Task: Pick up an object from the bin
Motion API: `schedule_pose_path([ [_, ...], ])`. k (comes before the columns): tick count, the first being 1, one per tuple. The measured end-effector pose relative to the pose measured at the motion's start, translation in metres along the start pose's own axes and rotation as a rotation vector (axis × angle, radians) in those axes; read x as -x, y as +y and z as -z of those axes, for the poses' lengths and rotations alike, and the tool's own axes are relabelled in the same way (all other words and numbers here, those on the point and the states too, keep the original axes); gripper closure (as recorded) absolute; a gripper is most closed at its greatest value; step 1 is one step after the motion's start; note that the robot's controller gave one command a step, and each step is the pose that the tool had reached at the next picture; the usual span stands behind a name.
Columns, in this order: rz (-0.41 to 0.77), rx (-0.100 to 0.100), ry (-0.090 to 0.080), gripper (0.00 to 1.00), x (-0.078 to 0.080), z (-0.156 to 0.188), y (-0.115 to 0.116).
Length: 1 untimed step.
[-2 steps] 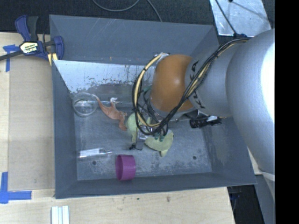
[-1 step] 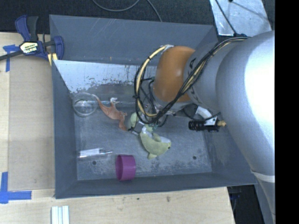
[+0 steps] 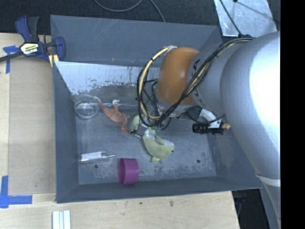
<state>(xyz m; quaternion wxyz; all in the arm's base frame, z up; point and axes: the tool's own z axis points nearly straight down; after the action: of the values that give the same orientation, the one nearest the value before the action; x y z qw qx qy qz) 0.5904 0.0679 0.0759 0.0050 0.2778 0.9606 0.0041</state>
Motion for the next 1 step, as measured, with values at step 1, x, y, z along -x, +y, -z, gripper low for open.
schedule_pose_path([
  [1,0.001,-0.002,0.002,1.0,-0.0009,0.0039,-0.0005],
])
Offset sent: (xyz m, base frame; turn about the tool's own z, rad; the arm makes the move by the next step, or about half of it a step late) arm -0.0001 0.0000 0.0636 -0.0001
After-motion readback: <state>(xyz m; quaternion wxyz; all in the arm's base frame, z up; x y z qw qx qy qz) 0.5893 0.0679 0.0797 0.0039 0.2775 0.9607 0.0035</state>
